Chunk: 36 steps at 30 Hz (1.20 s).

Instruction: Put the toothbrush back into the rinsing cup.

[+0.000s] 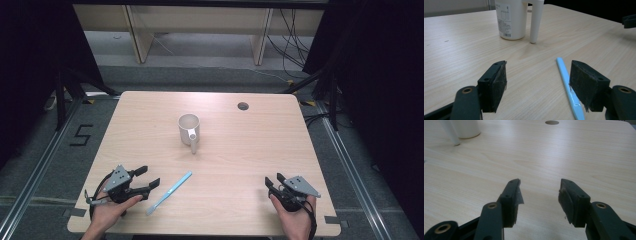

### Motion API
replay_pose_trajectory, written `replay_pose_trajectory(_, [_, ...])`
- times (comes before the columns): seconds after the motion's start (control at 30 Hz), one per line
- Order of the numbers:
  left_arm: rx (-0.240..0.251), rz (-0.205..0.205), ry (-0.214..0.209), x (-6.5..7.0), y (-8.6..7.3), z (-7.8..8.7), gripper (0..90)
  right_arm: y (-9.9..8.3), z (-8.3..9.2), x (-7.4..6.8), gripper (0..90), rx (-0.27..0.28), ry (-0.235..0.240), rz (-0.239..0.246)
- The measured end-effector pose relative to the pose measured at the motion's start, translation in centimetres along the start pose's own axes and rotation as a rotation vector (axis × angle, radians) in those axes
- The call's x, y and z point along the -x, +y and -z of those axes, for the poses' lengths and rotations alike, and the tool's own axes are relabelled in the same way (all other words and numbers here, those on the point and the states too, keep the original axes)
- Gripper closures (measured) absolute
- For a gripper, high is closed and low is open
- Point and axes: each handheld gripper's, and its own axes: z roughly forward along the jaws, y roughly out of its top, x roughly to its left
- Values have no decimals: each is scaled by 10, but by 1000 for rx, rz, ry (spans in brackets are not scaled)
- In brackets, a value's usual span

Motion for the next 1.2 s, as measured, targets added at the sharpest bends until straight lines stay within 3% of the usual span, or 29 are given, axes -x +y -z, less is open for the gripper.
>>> replay_pose_trajectory(0.03, [-19,-6,8,0,0,1,295,0,-1,4,505,30,-11,39])
replay_pose_trajectory(0.13, [-33,-6,17,-1,-1,1,335,-3,0,3,495,15,-25,16])
replay_pose_trajectory(0.2, [-26,15,26,-1,0,2,339,-4,-1,5,484,45,-38,32])
replay_pose_trajectory(0.3, [7,19,20,0,3,5,336,-4,3,5,475,50,-66,19])
replay_pose_trajectory(0.37, [5,18,16,2,4,6,336,-3,2,5,475,52,-59,11])
replay_pose_trajectory(0.4, [-1,7,9,2,5,6,336,-2,2,6,479,68,-69,32])
replay_pose_trajectory(0.43, [-6,2,11,2,7,7,336,-1,5,3,481,44,-75,5])
replay_pose_trajectory(0.47, [-20,0,12,3,9,7,338,0,5,4,485,55,-74,33])
replay_pose_trajectory(0.57, [-50,-12,6,3,13,8,341,2,7,2,494,56,-79,27])
replay_pose_trajectory(0.6, [-65,-13,3,3,15,8,340,2,8,-1,500,47,-74,-5])
replay_pose_trajectory(0.63, [-78,-13,5,3,16,8,340,2,8,-1,500,47,-74,-5])
replay_pose_trajectory(0.67, [-87,-13,6,3,19,7,340,2,8,1,510,54,-70,25])
replay_pose_trajectory(0.7, [-87,-13,6,3,19,7,340,2,8,1,510,54,-70,25])
replay_pose_trajectory(0.73, [-105,-11,-2,3,23,5,339,1,8,-2,512,28,-58,-25])
replay_pose_trajectory(0.8, [-113,-12,-15,2,25,3,339,1,7,-1,512,39,-58,-8])
replay_pose_trajectory(0.9, [-181,-34,-31,2,30,-1,341,2,5,2,512,45,-62,35])
replay_pose_trajectory(1.0, [-267,-40,-60,3,35,-8,348,1,2,1,515,38,-30,7])
replay_pose_trajectory(1.07, [-331,-65,-73,5,40,-12,355,1,3,2,517,29,-41,18])
replay_pose_trajectory(1.1, [-361,-80,-82,5,42,-13,359,1,4,-2,517,7,-40,-25])
replay_pose_trajectory(1.13, [-392,-86,-93,7,45,-16,362,0,4,-2,517,2,-41,-18])
replay_pose_trajectory(1.17, [-408,-92,-96,8,48,-17,370,0,2,1,517,12,-38,21])
replay_pose_trajectory(1.2, [-439,-104,-100,11,52,-22,381,1,3,-1,517,3,-36,4])
